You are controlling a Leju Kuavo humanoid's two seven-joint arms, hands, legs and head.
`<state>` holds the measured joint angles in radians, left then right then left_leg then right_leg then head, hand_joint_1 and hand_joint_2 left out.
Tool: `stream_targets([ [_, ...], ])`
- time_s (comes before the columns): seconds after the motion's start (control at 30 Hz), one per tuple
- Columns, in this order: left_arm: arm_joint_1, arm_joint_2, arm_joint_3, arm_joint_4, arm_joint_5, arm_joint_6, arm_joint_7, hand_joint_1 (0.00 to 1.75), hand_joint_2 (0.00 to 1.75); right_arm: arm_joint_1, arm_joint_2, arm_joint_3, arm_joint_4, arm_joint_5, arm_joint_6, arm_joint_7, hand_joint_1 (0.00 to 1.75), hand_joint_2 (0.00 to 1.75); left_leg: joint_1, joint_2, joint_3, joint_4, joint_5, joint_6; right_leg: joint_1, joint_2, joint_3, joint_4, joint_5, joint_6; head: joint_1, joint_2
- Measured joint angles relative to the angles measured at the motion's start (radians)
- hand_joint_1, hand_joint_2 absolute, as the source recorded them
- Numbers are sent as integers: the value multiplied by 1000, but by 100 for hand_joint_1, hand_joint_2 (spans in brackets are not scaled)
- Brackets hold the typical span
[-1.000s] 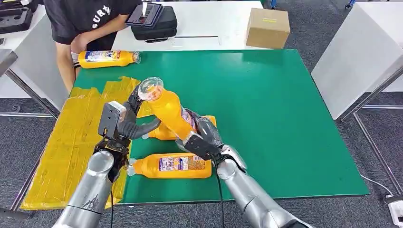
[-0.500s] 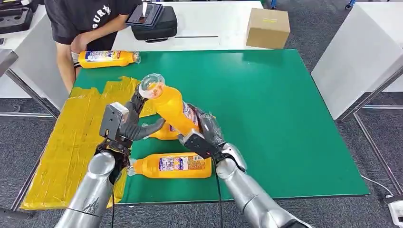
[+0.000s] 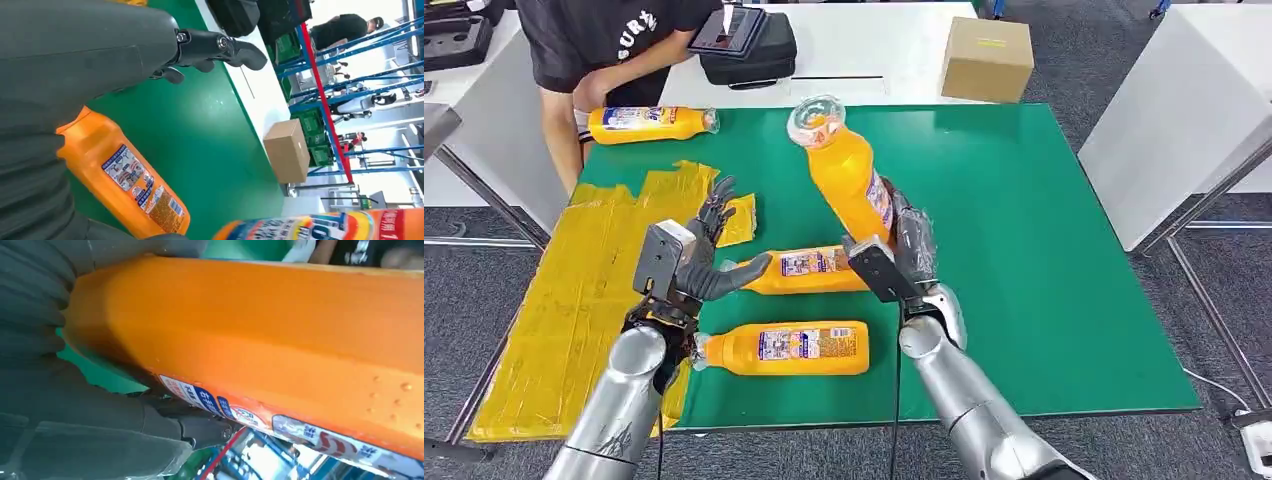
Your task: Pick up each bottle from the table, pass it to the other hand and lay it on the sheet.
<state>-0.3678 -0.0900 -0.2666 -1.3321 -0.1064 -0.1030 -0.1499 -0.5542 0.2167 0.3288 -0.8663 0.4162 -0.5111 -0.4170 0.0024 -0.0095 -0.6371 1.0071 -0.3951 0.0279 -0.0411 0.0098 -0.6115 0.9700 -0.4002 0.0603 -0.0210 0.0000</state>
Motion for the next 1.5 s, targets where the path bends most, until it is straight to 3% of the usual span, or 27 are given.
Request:
stream_targets([
  [0.23, 10, -1, 0, -32, 5, -30, 28, 0, 175, -5, 3, -11, 7, 39, -33, -12, 175, 175, 0, 0, 0, 0, 0, 0, 1, 0, 0, 0, 0, 0, 0, 0],
  [0.5, 9, -2, -5, -65, 143, -162, 110, 0, 175, -11, 26, -11, 31, 36, -33, -41, 175, 175, 0, 0, 0, 0, 0, 0, 0, 0, 0, 0, 0, 0, 0, 0],
  [1.5, -40, -2, -59, -37, 249, -166, 104, 0, 175, -27, 73, 35, 100, 51, 5, -74, 175, 175, 1, 0, 0, 0, 0, 0, 1, 0, 0, 0, 0, 0, 0, 0],
])
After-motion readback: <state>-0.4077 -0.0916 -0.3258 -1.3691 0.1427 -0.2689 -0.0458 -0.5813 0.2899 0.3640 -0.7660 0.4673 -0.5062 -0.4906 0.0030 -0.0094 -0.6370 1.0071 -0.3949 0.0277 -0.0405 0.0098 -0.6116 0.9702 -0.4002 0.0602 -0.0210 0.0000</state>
